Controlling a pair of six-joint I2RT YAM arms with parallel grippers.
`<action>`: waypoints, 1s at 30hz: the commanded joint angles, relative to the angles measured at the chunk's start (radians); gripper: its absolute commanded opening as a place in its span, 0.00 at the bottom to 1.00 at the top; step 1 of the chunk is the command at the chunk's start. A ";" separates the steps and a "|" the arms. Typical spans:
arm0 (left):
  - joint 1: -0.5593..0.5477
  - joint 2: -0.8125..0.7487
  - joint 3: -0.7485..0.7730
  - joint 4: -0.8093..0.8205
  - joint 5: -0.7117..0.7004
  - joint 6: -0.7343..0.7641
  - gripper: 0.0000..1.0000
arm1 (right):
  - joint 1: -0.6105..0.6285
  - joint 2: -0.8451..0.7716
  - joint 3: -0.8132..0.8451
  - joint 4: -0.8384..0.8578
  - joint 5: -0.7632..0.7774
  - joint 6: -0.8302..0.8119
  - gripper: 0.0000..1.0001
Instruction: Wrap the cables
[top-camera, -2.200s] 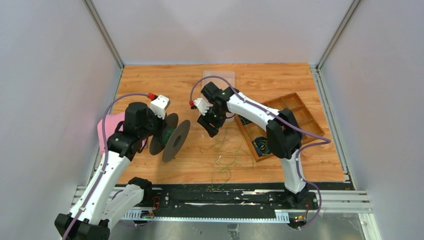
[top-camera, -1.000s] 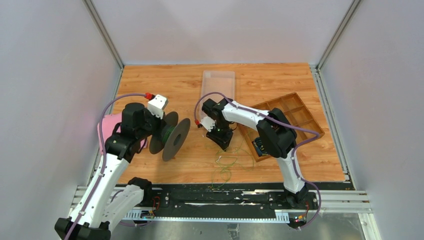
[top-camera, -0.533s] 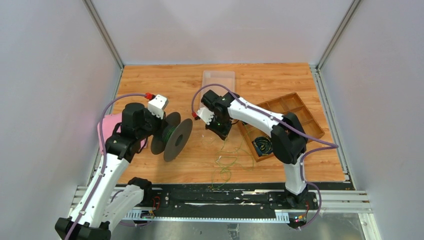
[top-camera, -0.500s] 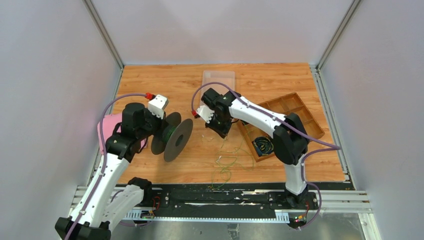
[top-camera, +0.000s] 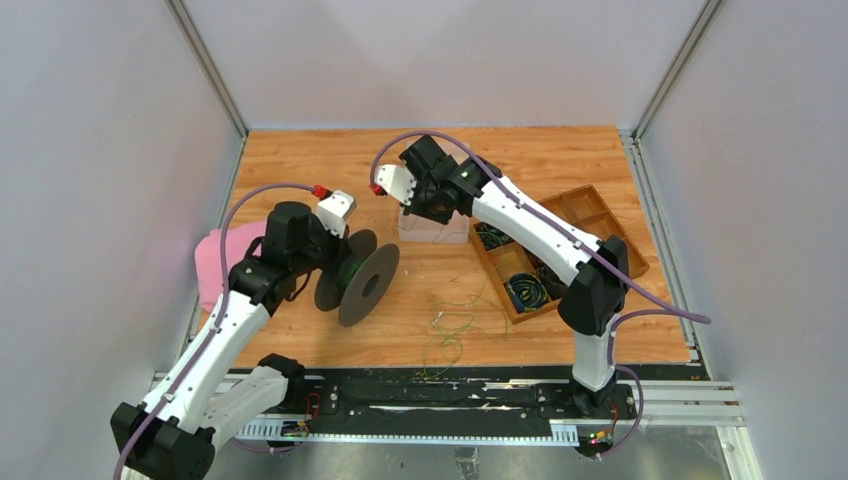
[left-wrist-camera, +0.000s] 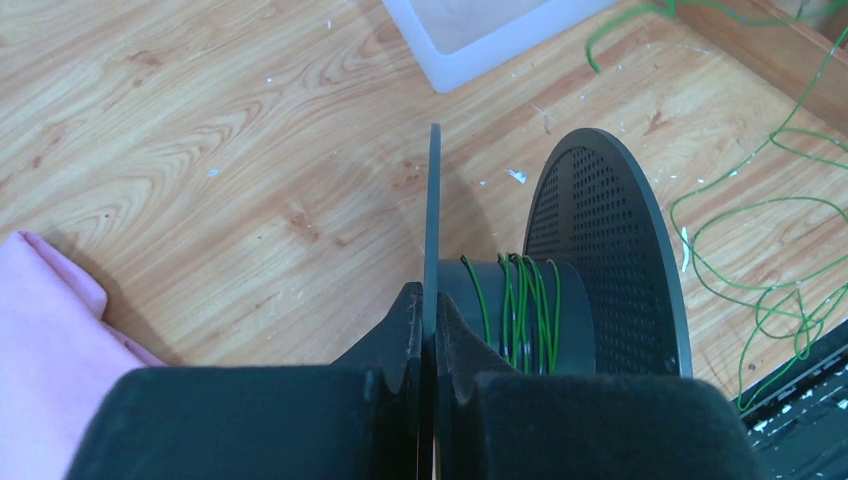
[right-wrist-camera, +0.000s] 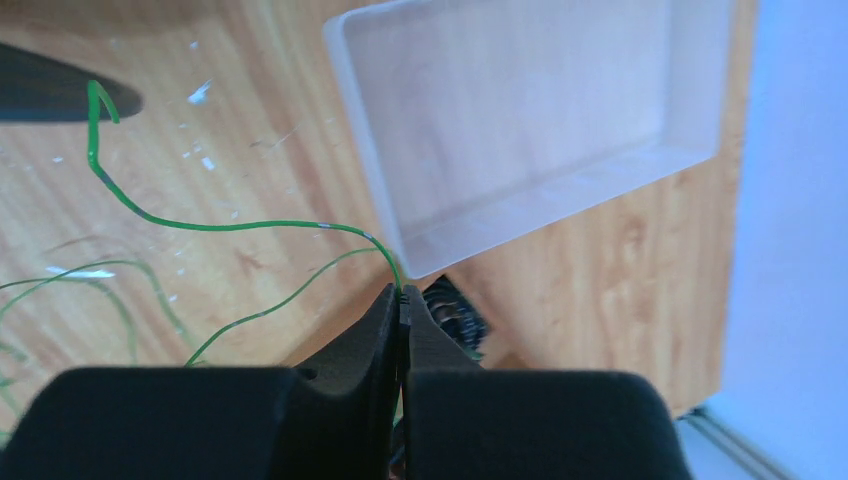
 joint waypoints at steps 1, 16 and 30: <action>-0.032 -0.006 -0.018 0.082 -0.016 0.019 0.00 | 0.021 -0.021 0.039 0.087 0.065 -0.186 0.01; -0.086 0.066 -0.028 0.160 -0.093 -0.088 0.00 | 0.021 0.030 0.068 0.171 -0.109 -0.252 0.01; -0.086 0.027 -0.079 0.193 -0.016 -0.083 0.27 | 0.021 0.060 0.037 0.218 -0.300 -0.250 0.01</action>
